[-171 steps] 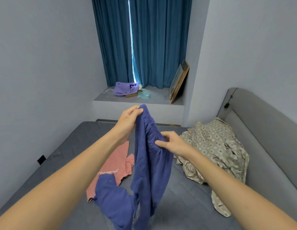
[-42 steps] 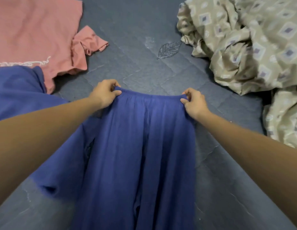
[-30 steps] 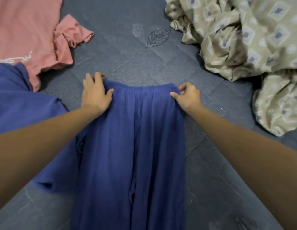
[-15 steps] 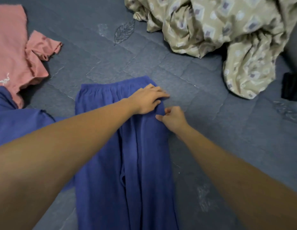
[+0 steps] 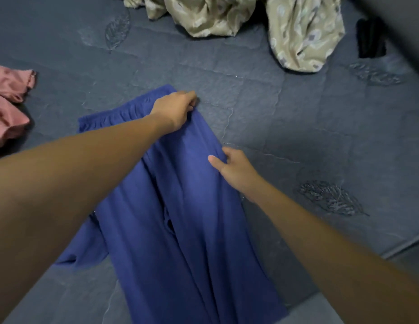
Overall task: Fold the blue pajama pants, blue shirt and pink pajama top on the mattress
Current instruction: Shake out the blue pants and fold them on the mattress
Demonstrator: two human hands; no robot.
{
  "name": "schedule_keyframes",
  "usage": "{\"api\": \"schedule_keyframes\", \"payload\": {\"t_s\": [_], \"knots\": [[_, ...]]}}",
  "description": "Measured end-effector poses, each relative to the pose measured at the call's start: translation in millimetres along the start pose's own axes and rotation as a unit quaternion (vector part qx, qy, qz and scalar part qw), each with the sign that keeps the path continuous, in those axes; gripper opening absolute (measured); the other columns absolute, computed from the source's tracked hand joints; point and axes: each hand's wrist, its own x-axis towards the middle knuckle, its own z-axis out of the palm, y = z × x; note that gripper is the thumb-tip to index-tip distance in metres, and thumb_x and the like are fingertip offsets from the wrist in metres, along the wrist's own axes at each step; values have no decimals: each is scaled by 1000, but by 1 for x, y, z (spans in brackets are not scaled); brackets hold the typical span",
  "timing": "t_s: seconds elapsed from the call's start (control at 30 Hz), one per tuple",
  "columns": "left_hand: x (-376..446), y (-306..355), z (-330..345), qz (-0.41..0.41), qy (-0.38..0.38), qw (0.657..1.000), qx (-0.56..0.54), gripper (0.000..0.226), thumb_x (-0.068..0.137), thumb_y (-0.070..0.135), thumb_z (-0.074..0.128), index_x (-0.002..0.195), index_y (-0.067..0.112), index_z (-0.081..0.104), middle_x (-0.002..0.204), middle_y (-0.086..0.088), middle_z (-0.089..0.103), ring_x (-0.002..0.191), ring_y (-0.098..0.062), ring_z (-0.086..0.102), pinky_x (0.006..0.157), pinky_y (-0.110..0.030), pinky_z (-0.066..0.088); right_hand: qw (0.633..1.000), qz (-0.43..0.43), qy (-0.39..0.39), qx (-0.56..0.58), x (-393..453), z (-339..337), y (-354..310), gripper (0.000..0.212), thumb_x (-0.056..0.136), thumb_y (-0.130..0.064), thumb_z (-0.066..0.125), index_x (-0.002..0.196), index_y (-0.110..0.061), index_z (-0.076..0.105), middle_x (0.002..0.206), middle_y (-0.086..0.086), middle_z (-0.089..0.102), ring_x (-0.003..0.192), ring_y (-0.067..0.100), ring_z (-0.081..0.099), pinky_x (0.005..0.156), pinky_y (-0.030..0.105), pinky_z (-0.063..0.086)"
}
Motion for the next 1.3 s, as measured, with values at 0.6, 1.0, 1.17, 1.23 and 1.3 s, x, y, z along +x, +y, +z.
{"api": "schedule_keyframes", "payload": {"t_s": [0.6, 1.0, 1.17, 1.23, 1.3], "knots": [[-99, 123, 34, 71, -39, 992, 98, 69, 89, 63, 50, 145, 24, 36, 153, -10, 27, 130, -39, 37, 94, -55, 43, 988, 86, 128, -27, -158, -54, 104, 24, 82, -28, 82, 72, -9, 72, 71, -4, 73, 70, 12, 66, 68, 37, 54], [-150, 176, 90, 56, -103, 989, 95, 105, 81, 92, 17, 161, 29, -12, 168, -9, -21, 153, -41, -18, 120, -68, 5, 977, 80, 179, -82, -235, -52, 144, 42, 88, -28, 78, 66, -4, 51, 60, 1, 47, 59, 13, 43, 57, 30, 33], [-186, 201, 100, 98, -103, 986, 82, 107, 77, 95, 16, 161, 33, -7, 169, -7, -17, 154, -42, -15, 119, -70, 6, 975, 65, 182, -110, -253, -54, 151, 36, 89, -33, 76, 65, -16, 55, 60, -4, 50, 57, 10, 46, 55, 28, 35], [-205, 217, 107, 115, -105, 984, 83, 106, 77, 95, 17, 161, 34, -6, 169, -6, -16, 154, -41, -15, 119, -70, 6, 977, 74, 172, -101, -262, -56, 156, 37, 89, -35, 77, 63, -17, 56, 57, -6, 50, 52, 6, 46, 53, 26, 35], [-217, 232, 114, 111, -103, 985, 81, 106, 78, 94, 17, 161, 32, -6, 169, -6, -16, 154, -41, -15, 119, -70, 4, 979, 84, 162, -88, -274, -58, 162, 41, 88, -34, 78, 59, -19, 54, 49, -10, 48, 46, 2, 45, 47, 17, 31]]}}
